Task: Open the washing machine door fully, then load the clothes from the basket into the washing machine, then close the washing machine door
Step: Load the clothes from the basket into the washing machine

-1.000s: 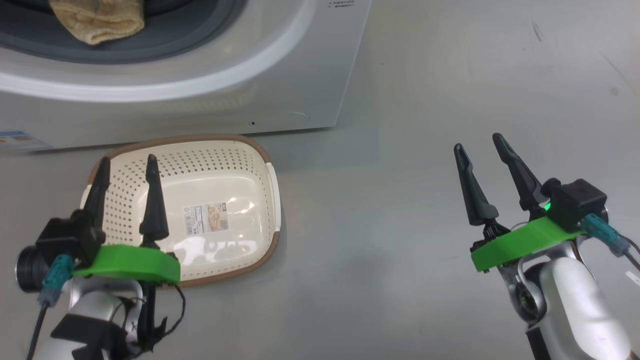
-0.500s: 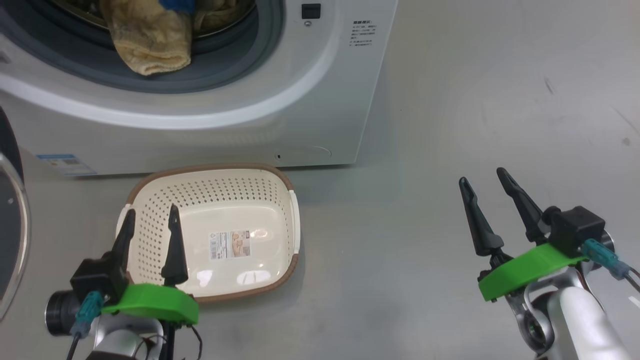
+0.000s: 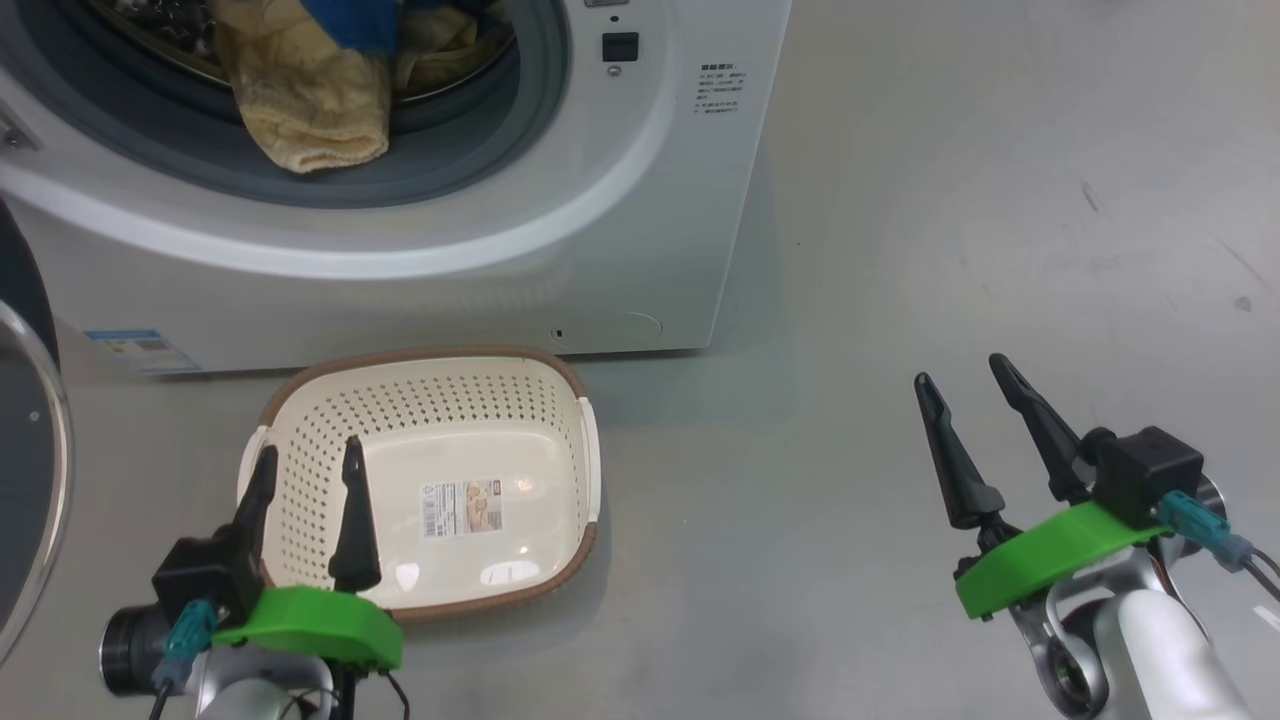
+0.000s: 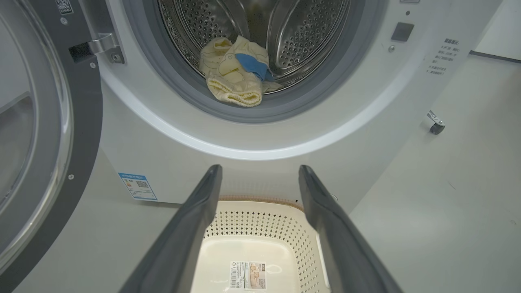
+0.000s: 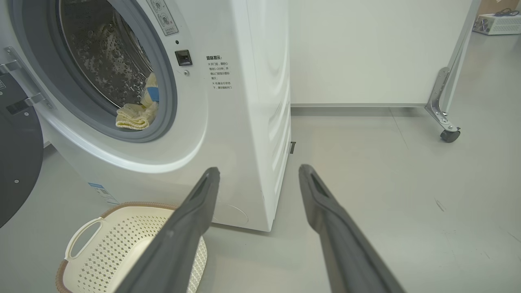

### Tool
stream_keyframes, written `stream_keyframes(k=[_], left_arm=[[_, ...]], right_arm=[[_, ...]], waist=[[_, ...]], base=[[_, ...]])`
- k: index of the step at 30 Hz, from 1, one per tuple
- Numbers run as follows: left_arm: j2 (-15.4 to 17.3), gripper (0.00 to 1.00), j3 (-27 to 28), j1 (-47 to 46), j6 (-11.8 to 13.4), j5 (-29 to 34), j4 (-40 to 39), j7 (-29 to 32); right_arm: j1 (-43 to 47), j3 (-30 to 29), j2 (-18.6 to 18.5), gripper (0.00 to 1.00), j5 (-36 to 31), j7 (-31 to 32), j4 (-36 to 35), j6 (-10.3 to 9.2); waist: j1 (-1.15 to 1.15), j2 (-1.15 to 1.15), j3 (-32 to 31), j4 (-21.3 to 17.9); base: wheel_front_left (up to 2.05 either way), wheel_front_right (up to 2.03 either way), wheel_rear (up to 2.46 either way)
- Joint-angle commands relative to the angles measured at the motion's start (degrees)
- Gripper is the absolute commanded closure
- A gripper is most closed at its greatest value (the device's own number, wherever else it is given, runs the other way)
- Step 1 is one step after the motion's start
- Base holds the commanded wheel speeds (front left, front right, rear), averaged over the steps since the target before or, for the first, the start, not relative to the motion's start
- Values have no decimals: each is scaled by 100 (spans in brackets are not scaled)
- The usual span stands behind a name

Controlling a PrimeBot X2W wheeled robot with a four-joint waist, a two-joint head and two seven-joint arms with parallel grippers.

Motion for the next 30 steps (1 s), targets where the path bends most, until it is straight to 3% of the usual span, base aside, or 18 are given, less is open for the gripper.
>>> stream_keyframes(k=[1,14,24,30], left_arm=[[88,0,234,-81,1114,29,-122,-79],[129,0,215,-501,871,-93,175,78],[325,0,250,-1503,371,-384,863,748],[588,0,287,-2568,21,-487,1226,1357]], right_arm=[[-37,129,-36,0,-2,-4,-224,-16],[-62,246,-19,0,63,-9,-231,-16],[-338,446,-10,0,171,-129,-156,-16],[-663,570,-5,0,328,-314,25,-16]], waist=[[0,0,-6,-8],[0,0,104,-66],[0,0,613,-323],[0,0,1096,-609]], base=[[0,0,0],[0,0,0],[0,0,0],[0,0,0]])
